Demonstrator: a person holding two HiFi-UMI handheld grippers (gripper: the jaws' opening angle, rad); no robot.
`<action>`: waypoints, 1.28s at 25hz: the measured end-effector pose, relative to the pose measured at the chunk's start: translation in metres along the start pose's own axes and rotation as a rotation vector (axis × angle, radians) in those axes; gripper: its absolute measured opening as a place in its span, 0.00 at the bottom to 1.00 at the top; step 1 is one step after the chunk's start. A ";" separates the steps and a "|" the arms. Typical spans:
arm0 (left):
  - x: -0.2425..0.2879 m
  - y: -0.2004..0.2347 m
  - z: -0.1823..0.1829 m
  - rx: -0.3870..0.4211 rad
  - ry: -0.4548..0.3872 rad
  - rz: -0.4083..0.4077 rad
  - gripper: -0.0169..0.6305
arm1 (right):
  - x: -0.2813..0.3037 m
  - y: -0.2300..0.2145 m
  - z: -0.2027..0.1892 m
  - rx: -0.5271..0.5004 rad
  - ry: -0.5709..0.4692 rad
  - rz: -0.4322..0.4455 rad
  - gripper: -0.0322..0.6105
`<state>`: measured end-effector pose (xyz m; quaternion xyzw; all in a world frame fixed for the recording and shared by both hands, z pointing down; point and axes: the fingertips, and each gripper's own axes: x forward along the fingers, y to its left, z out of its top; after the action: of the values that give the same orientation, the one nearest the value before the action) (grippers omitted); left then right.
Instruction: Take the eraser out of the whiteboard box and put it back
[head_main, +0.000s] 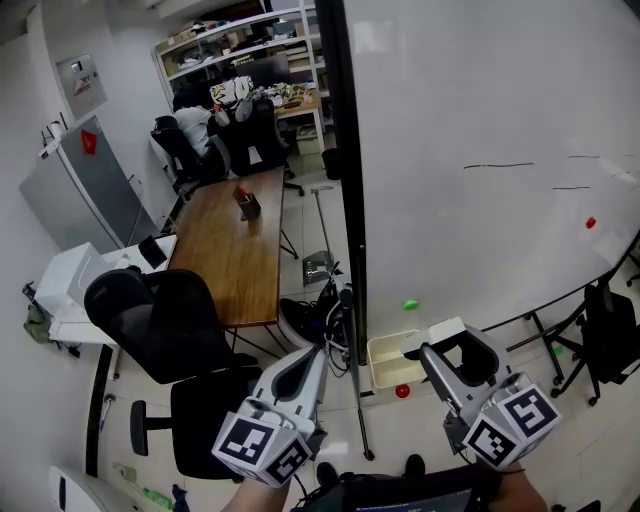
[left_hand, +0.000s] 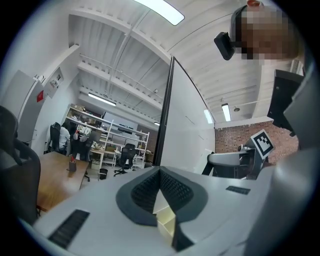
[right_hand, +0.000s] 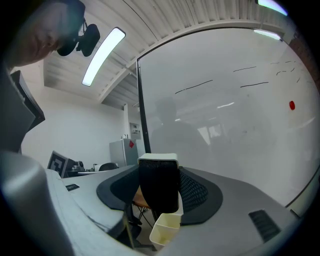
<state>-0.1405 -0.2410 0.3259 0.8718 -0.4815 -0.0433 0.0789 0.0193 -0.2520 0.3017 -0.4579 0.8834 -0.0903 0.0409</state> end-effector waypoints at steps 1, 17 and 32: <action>-0.001 0.000 0.000 0.000 -0.001 -0.001 0.04 | -0.001 0.000 0.000 -0.001 0.000 0.000 0.46; -0.006 -0.010 0.000 -0.002 0.002 -0.001 0.04 | -0.010 0.002 0.005 -0.007 -0.002 0.006 0.46; -0.011 -0.004 0.002 0.004 -0.015 0.083 0.05 | -0.006 0.000 0.004 -0.008 0.002 0.020 0.46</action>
<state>-0.1431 -0.2300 0.3233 0.8509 -0.5180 -0.0455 0.0753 0.0232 -0.2475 0.2973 -0.4490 0.8884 -0.0870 0.0392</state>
